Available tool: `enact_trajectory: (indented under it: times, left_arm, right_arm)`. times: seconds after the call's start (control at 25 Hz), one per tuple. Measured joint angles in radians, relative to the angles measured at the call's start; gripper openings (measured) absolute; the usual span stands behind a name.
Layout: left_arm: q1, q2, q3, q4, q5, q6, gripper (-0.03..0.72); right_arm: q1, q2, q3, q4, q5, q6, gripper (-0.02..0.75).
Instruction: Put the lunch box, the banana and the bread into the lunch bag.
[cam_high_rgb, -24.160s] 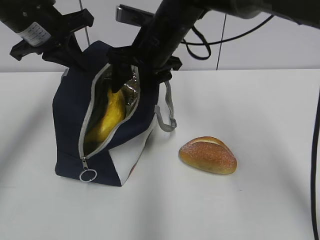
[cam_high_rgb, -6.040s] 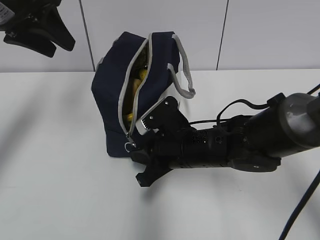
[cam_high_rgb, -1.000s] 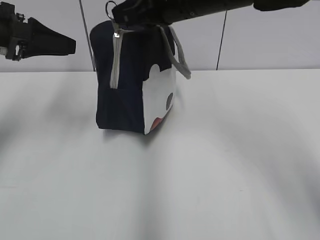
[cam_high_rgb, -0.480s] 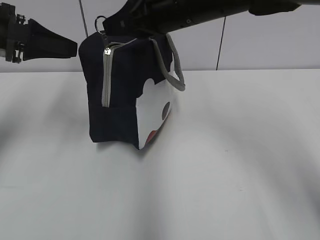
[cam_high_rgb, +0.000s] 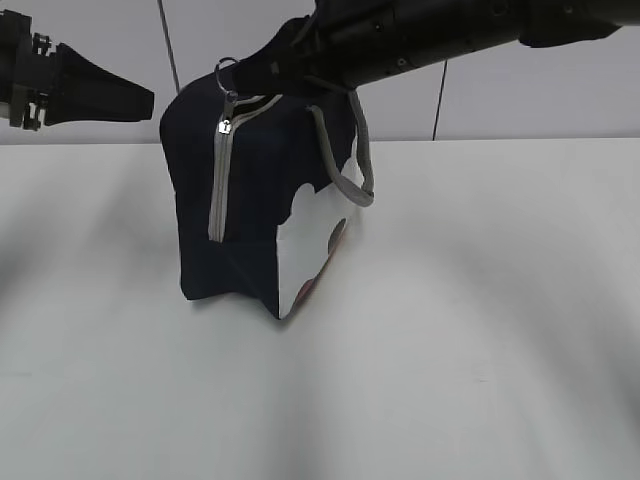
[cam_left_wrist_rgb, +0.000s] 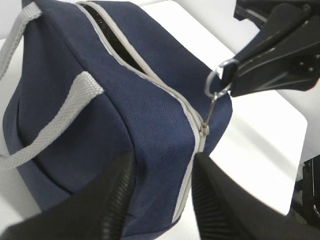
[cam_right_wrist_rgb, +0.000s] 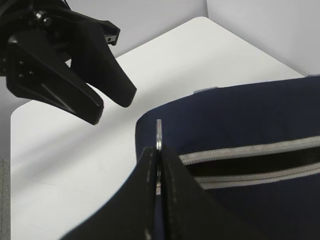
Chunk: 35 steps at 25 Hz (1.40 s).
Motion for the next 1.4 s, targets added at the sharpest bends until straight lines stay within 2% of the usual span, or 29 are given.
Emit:
enact_trajectory:
  times: [0.52,0.6,0.72,0.84,1.04,1.28,1.4]
  left_arm:
    - [0.000,0.000,0.000,0.035,-0.029,0.000,0.306]
    - [0.000,0.000,0.000,0.034,-0.035,0.000,0.352]
    - [-0.003,0.000,0.000,0.033,-0.044,0.000,0.460]
    - [-0.016,0.000,0.000,0.033,-0.057,0.000,0.498]
    - [-0.037,0.017,0.000,0.033,-0.081,0.000,0.501]
    - [-0.038,0.062,0.001,0.012,-0.093,0.000,0.435]
    - [-0.038,0.079,0.001,-0.009,-0.089,0.002,0.426]
  right_arm:
    - [0.000,-0.010,-0.016,0.000,0.020,0.000,-0.016]
    - [0.000,-0.010,-0.016,0.000,0.022,0.000,-0.016]
    - [0.000,-0.010,-0.016,0.000,0.021,0.000,-0.016]
    - [0.000,-0.010,-0.016,0.000,0.022,0.000,-0.016]
    - [0.000,-0.010,-0.016,0.000,0.022,0.000,-0.016]
    - [0.000,-0.010,-0.016,0.000,0.022,0.000,-0.016]
    - [0.000,-0.010,-0.016,0.000,0.022,0.000,-0.016]
